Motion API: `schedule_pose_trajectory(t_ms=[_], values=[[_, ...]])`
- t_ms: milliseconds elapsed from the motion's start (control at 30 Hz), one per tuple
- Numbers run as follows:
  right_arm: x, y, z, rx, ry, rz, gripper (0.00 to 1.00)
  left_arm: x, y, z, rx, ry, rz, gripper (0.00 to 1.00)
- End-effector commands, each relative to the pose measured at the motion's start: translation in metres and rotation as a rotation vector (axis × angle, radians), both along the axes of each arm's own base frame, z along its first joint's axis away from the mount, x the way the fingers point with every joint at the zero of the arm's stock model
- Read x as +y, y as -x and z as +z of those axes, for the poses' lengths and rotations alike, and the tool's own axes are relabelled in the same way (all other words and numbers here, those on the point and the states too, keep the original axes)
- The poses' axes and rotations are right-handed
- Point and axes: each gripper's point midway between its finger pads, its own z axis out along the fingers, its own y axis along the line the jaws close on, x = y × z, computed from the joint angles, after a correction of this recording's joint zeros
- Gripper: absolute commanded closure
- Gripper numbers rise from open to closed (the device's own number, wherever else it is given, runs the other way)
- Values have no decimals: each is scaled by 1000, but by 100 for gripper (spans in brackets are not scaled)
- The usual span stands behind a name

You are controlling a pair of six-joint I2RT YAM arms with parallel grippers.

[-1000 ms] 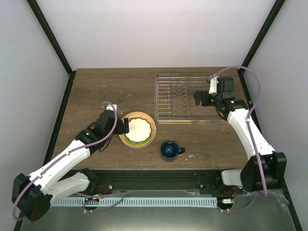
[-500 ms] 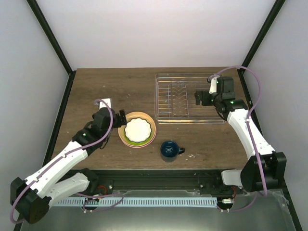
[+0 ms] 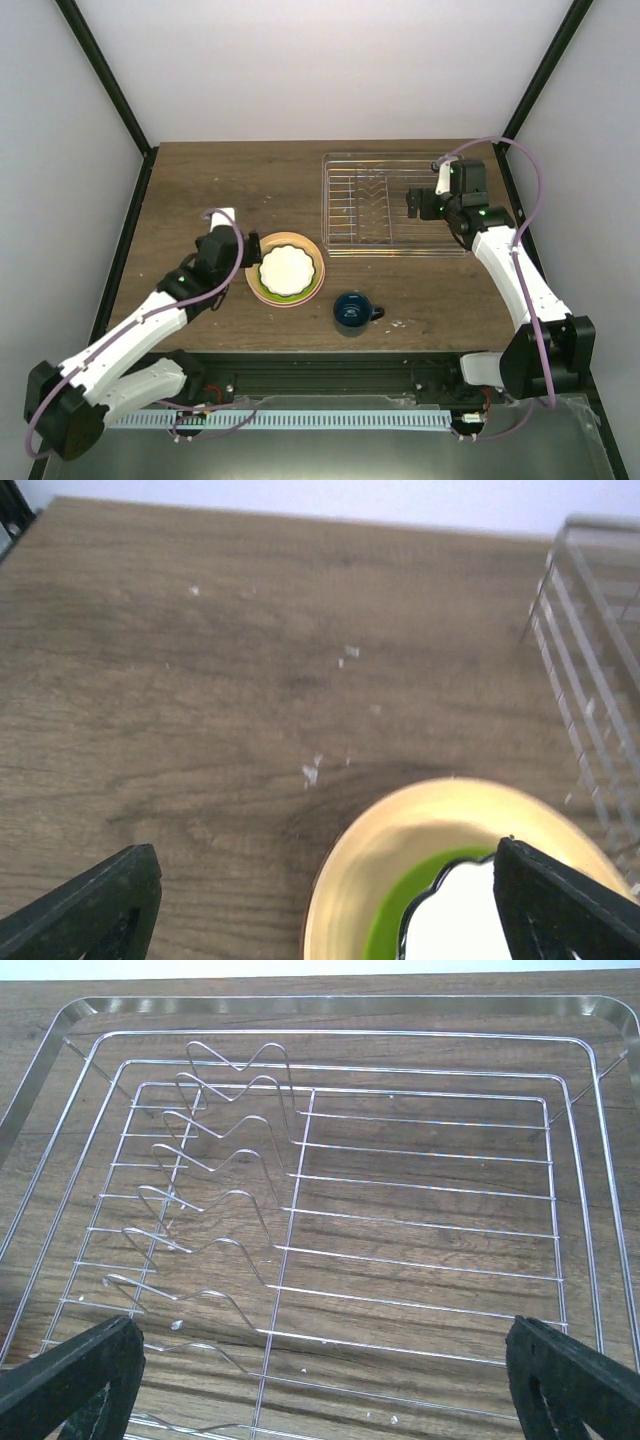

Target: Load the mixed dishes into the dish rack

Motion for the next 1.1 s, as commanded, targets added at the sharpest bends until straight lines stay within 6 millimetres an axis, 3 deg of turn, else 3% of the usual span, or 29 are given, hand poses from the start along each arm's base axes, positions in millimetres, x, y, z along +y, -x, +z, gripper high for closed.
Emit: schedule_pose_trajectory(t_ms=[0, 500, 767, 1067], values=[[2, 0, 7, -5, -6, -5, 0, -17, 5, -38, 194, -46, -73, 10], [5, 0, -13, 61, 4, 17, 0, -41, 24, -99, 429, 24, -145, 15], [4, -1, -16, 64, 10, 15, 0, -52, 25, -116, 478, 38, -172, 17], [2, -2, -18, 68, 16, 9, 0, -59, 28, -138, 538, -7, -171, 28]])
